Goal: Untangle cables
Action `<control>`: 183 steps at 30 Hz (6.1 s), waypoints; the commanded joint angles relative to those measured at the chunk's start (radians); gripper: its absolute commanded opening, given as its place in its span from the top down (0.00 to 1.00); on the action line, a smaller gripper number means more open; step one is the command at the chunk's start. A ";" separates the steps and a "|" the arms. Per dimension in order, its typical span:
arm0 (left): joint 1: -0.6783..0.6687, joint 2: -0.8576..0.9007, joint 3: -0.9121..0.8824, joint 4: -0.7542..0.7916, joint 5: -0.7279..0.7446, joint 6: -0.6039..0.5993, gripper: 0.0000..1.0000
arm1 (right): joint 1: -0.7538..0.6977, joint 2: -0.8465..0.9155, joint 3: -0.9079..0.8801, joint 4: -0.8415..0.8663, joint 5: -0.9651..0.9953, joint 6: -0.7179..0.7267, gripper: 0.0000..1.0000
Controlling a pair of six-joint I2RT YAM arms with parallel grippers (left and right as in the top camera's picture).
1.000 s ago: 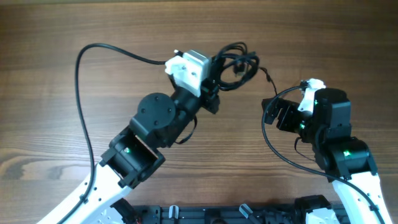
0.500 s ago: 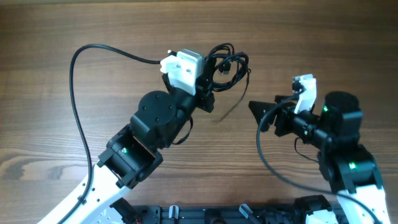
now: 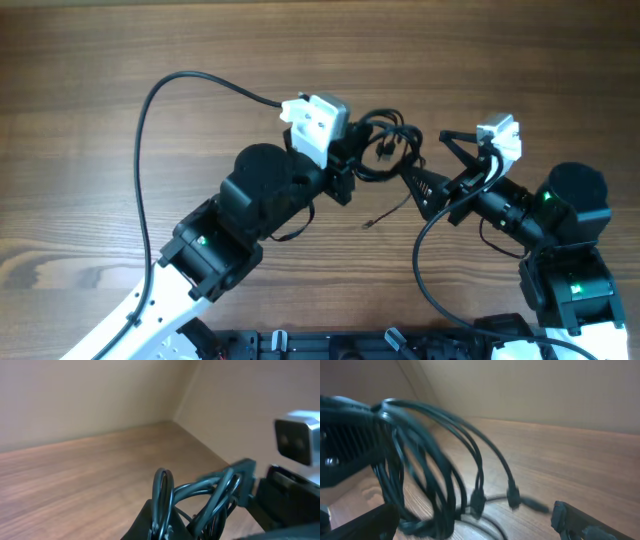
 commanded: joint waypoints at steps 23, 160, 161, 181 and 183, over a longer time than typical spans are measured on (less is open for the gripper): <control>0.005 -0.016 0.025 -0.079 -0.196 -0.053 0.38 | 0.002 -0.006 -0.003 -0.175 0.263 0.199 0.96; -0.116 -0.262 0.025 -0.577 -0.967 -1.404 0.91 | 0.002 0.044 -0.003 -0.024 0.121 0.272 0.96; -0.116 -0.262 0.025 -0.600 -0.960 -1.404 0.89 | 0.002 0.044 -0.003 -0.012 0.121 0.272 0.96; -0.116 -0.165 0.025 -0.541 -0.206 0.142 0.00 | 0.002 0.044 -0.003 0.069 -0.145 0.084 0.96; -0.116 -0.127 0.025 -0.541 -0.192 0.266 0.00 | 0.002 0.044 -0.003 0.068 -0.155 0.081 0.96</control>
